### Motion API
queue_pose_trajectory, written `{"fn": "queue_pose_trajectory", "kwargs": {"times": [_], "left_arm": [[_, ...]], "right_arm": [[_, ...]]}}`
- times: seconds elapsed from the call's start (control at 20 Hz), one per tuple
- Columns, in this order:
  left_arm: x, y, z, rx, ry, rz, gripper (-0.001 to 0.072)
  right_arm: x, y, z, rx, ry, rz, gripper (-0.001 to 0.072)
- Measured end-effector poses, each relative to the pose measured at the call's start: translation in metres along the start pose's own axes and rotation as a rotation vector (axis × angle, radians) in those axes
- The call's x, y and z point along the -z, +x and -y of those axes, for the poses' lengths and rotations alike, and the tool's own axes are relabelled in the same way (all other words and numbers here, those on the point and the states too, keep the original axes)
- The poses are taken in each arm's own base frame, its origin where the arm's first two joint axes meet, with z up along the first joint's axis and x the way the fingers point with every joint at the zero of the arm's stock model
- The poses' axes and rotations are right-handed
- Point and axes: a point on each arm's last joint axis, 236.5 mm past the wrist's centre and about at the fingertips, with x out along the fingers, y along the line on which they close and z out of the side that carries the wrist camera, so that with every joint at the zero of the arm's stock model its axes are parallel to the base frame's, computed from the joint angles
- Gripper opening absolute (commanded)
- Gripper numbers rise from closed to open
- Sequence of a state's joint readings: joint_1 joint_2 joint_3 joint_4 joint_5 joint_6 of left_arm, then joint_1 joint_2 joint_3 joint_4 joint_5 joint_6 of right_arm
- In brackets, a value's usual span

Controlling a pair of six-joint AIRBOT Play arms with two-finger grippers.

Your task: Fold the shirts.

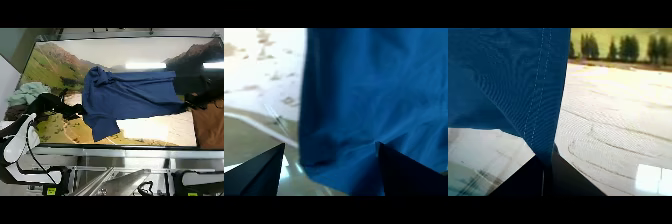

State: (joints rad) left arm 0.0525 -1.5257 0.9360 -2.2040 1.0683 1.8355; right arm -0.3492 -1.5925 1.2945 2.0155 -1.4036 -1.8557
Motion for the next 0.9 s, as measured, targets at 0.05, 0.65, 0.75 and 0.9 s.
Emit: {"fn": "queue_pose_trajectory", "kwargs": {"times": [0.05, 0.65, 0.75, 0.9], "left_arm": [[0.004, 0.009, 0.006, 0.008, 0.009, -0.015, 0.0506], [-0.031, -0.042, 0.011, 0.013, 0.058, 0.129, 0.0019], [-0.046, -0.062, 0.028, 0.028, 0.1, 0.168, 0.0017], [-0.066, -0.106, 0.067, 0.049, 0.203, 0.241, 0.0015]], "right_arm": [[0.0, 0.0, -0.001, 0.001, -0.006, -0.001, 0.0014], [-0.01, -0.001, -0.018, -0.06, -0.03, 0.043, 0.0013], [-0.02, -0.011, -0.041, -0.139, -0.044, 0.101, 0.0014], [-0.033, -0.053, -0.084, -0.233, -0.115, 0.242, 0.0013]]}}
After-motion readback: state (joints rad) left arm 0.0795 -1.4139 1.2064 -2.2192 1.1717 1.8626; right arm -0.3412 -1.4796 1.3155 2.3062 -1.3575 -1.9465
